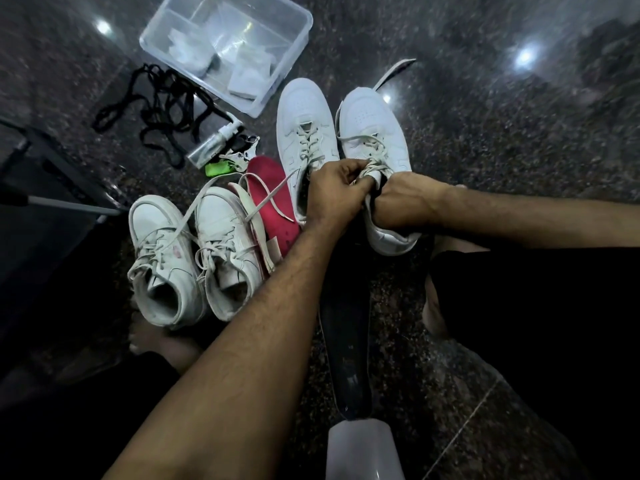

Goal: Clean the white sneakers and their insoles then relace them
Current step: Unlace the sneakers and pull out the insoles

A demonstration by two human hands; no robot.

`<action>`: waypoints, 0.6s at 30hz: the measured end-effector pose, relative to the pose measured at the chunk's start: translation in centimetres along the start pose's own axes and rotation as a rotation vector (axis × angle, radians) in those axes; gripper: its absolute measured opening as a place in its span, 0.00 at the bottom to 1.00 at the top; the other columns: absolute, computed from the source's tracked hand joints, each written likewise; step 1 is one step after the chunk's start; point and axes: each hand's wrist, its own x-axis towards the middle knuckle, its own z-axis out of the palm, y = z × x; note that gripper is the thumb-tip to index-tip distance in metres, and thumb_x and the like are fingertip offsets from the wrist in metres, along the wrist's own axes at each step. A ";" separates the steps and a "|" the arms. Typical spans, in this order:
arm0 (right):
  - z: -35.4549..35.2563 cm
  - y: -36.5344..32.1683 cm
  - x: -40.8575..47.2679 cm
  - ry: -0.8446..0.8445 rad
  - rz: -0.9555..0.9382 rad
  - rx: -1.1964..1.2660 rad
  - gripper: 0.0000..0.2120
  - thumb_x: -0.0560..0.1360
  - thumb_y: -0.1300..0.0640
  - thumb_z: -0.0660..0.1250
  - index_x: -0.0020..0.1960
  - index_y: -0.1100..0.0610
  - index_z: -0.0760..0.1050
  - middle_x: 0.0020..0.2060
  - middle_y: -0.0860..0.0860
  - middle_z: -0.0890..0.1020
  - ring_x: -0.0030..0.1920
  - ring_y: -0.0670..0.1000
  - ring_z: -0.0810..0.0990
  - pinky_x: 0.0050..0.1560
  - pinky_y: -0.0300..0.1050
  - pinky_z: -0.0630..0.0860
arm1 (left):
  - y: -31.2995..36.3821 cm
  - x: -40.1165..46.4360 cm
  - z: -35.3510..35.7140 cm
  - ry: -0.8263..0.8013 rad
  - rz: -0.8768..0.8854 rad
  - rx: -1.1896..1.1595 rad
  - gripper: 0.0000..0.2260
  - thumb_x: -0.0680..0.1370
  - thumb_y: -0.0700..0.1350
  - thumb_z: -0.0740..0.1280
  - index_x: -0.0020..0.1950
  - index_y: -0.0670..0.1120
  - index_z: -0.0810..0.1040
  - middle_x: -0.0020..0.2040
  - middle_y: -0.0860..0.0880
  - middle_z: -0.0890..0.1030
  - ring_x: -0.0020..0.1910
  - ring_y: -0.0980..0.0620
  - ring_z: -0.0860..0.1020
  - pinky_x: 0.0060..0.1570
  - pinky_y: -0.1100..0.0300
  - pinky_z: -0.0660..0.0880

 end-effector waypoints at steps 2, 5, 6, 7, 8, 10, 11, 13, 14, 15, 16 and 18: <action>-0.1 0.2 0.0 -0.036 -0.058 -0.038 0.09 0.76 0.61 0.59 0.50 0.59 0.78 0.47 0.53 0.83 0.47 0.58 0.82 0.39 0.46 0.70 | 0.0 0.0 0.0 0.003 -0.009 0.003 0.13 0.68 0.47 0.73 0.52 0.48 0.87 0.43 0.56 0.87 0.43 0.62 0.84 0.49 0.55 0.82; 0.1 0.3 0.0 0.005 -0.100 -0.051 0.08 0.74 0.61 0.61 0.47 0.58 0.78 0.44 0.52 0.83 0.43 0.57 0.82 0.36 0.46 0.69 | 0.1 0.0 0.0 0.001 -0.009 0.000 0.13 0.68 0.46 0.73 0.52 0.47 0.87 0.43 0.56 0.87 0.44 0.63 0.84 0.50 0.56 0.82; 0.3 0.3 0.0 0.045 -0.094 -0.060 0.06 0.73 0.60 0.62 0.45 0.57 0.78 0.41 0.52 0.83 0.40 0.57 0.82 0.34 0.45 0.68 | 0.1 0.0 0.0 0.003 -0.010 0.000 0.13 0.69 0.46 0.74 0.53 0.47 0.87 0.44 0.56 0.87 0.44 0.63 0.84 0.50 0.57 0.82; 0.5 0.4 -0.1 0.075 -0.082 -0.073 0.05 0.71 0.60 0.63 0.43 0.57 0.78 0.38 0.52 0.83 0.37 0.56 0.82 0.32 0.45 0.67 | 0.1 0.0 0.0 0.005 -0.012 0.001 0.14 0.69 0.45 0.74 0.53 0.47 0.87 0.45 0.55 0.87 0.44 0.63 0.84 0.51 0.58 0.81; 0.5 0.5 -0.2 0.102 -0.074 -0.069 0.04 0.71 0.60 0.64 0.42 0.56 0.78 0.36 0.51 0.83 0.36 0.55 0.82 0.31 0.45 0.66 | 0.2 0.0 -0.1 0.005 -0.009 0.004 0.14 0.69 0.45 0.74 0.54 0.46 0.86 0.45 0.55 0.87 0.45 0.63 0.83 0.51 0.58 0.81; 0.5 0.3 -0.4 0.085 -0.037 -0.028 0.07 0.73 0.61 0.62 0.46 0.57 0.78 0.39 0.52 0.83 0.39 0.55 0.83 0.32 0.46 0.67 | 0.3 0.0 -0.1 0.005 -0.004 0.017 0.14 0.69 0.44 0.74 0.54 0.46 0.86 0.46 0.54 0.87 0.45 0.64 0.83 0.52 0.58 0.81; 0.5 0.1 -0.5 0.055 0.004 -0.013 0.09 0.75 0.60 0.60 0.49 0.57 0.78 0.41 0.52 0.83 0.41 0.56 0.83 0.33 0.46 0.68 | 0.3 0.0 -0.1 0.009 -0.005 0.019 0.14 0.69 0.44 0.74 0.54 0.46 0.86 0.46 0.54 0.87 0.45 0.63 0.83 0.51 0.58 0.81; 0.3 0.0 -0.8 0.031 0.092 0.050 0.10 0.77 0.59 0.59 0.52 0.55 0.78 0.45 0.51 0.83 0.45 0.55 0.83 0.35 0.46 0.69 | 0.4 -0.2 -0.1 0.027 0.017 0.051 0.13 0.69 0.45 0.73 0.53 0.47 0.86 0.45 0.54 0.87 0.44 0.62 0.83 0.50 0.57 0.81; 0.3 -0.1 -1.0 0.034 0.117 0.062 0.10 0.78 0.58 0.58 0.52 0.54 0.79 0.47 0.50 0.83 0.48 0.54 0.82 0.35 0.46 0.69 | 0.4 -0.3 -0.1 0.042 0.046 0.092 0.12 0.70 0.46 0.72 0.52 0.47 0.86 0.45 0.53 0.87 0.44 0.61 0.84 0.49 0.56 0.81; 0.3 -0.3 -1.2 0.020 0.124 0.040 0.11 0.78 0.57 0.58 0.52 0.52 0.79 0.48 0.49 0.83 0.50 0.53 0.82 0.35 0.46 0.68 | 0.5 -0.5 -0.1 0.056 0.077 0.136 0.12 0.70 0.47 0.71 0.52 0.48 0.86 0.45 0.52 0.87 0.45 0.59 0.84 0.48 0.57 0.80; 0.0 -0.7 -1.6 0.004 0.115 0.005 0.11 0.79 0.57 0.58 0.52 0.52 0.79 0.49 0.49 0.83 0.51 0.53 0.82 0.35 0.45 0.67 | 0.6 -0.7 0.0 0.067 0.101 0.169 0.12 0.71 0.47 0.70 0.53 0.48 0.86 0.47 0.52 0.87 0.46 0.58 0.84 0.48 0.57 0.80; -0.5 -0.9 -1.7 -0.018 0.057 -0.121 0.12 0.78 0.59 0.58 0.53 0.53 0.80 0.49 0.49 0.84 0.50 0.53 0.82 0.35 0.44 0.65 | 0.7 -0.9 0.2 0.076 0.118 0.205 0.13 0.72 0.49 0.70 0.55 0.49 0.86 0.49 0.52 0.86 0.49 0.58 0.84 0.49 0.59 0.79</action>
